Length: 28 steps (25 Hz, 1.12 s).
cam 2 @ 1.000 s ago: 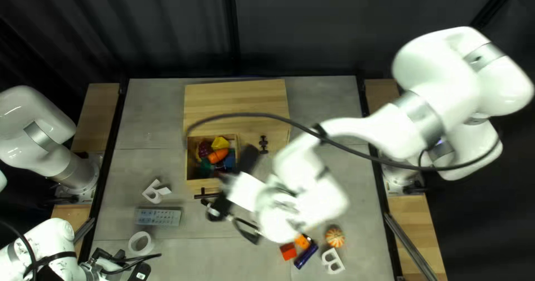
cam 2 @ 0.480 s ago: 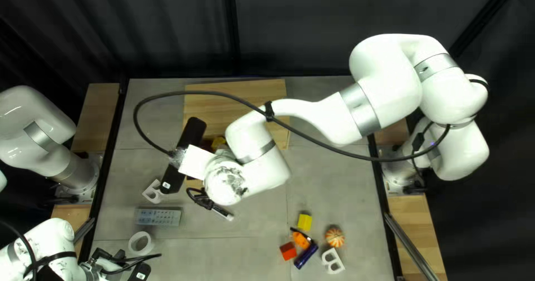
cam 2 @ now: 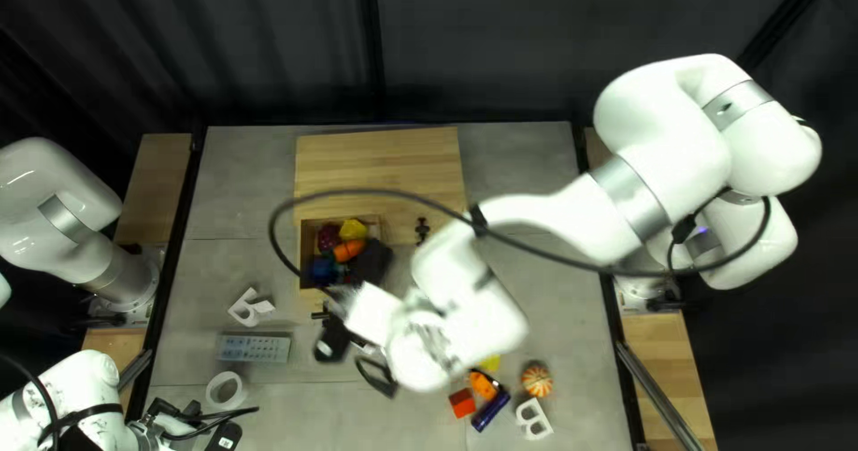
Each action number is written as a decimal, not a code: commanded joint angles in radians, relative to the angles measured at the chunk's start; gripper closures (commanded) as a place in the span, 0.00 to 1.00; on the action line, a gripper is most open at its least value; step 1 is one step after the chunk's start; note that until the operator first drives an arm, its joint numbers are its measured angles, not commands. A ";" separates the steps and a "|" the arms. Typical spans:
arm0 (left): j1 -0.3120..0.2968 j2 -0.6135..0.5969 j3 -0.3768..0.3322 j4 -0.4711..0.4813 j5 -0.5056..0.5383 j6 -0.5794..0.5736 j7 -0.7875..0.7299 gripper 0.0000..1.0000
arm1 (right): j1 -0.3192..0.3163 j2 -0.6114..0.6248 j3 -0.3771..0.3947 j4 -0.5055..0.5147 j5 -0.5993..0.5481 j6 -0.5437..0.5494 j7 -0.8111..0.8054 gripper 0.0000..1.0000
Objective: Open drawers and place objects into drawer and close
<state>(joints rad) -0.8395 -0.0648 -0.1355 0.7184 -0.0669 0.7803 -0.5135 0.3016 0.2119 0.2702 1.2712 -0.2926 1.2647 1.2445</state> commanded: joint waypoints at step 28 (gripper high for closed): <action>0.000 0.000 0.000 0.000 0.000 0.000 0.000 0.00 | 0.018 -0.253 0.045 -0.690 0.079 -0.547 -0.168 0.00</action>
<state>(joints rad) -0.8395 -0.0648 -0.1355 0.7184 -0.0669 0.7803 -0.5135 0.3211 -0.0429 0.3163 0.5930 -0.2121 0.7337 1.0752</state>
